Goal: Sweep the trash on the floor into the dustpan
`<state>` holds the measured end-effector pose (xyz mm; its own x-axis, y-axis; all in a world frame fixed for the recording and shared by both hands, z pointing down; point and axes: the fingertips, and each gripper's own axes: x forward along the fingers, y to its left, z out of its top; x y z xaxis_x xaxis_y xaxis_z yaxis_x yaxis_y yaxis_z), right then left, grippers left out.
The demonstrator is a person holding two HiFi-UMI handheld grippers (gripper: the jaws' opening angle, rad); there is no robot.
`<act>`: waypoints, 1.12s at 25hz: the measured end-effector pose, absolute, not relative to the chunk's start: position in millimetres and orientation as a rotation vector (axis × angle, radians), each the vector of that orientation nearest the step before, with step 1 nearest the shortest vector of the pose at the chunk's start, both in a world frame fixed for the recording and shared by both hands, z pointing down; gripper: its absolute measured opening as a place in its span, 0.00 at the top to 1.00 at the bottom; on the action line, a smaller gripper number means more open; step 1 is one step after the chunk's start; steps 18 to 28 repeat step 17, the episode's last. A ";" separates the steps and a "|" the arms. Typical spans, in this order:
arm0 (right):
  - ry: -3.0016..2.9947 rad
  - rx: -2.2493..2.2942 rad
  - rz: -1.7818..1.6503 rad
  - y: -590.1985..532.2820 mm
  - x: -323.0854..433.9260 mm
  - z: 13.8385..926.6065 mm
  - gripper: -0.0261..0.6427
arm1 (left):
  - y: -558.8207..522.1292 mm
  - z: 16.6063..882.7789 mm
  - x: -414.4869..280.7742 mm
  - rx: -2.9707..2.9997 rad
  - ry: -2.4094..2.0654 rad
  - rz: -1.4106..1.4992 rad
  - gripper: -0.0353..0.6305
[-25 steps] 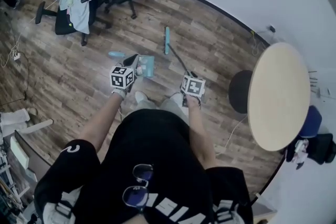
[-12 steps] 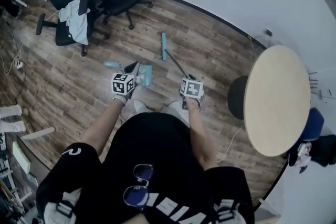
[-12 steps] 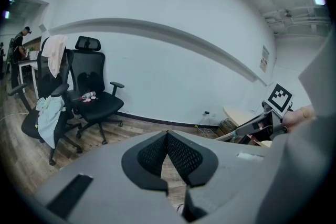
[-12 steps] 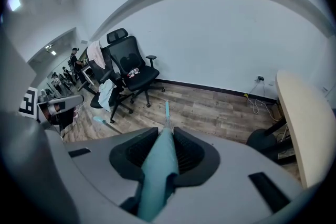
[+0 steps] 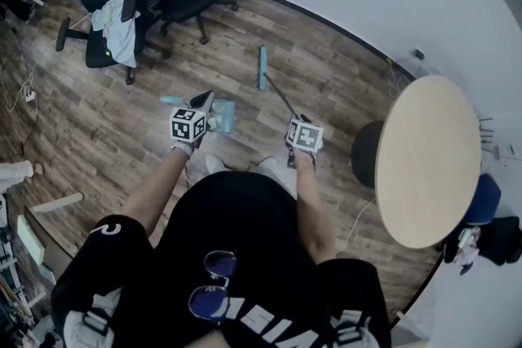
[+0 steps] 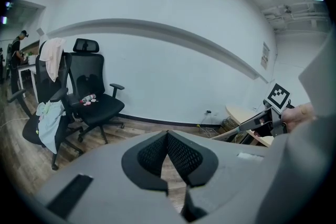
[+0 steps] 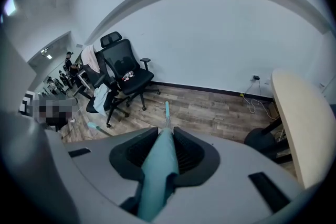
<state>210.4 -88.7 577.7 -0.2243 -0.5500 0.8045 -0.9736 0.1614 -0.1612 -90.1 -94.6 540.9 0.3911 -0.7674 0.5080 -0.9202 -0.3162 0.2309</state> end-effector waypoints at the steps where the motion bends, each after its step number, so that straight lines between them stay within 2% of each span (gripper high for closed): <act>1: -1.855 1.443 0.935 -89.7 211.0 578.1 0.83 | -96.2 540.6 -90.4 2.173 -1.444 0.425 0.95; 28: -1.838 1.471 0.869 -92.9 230.0 570.6 0.83 | -107.6 530.3 -78.1 2.203 -1.432 0.426 0.95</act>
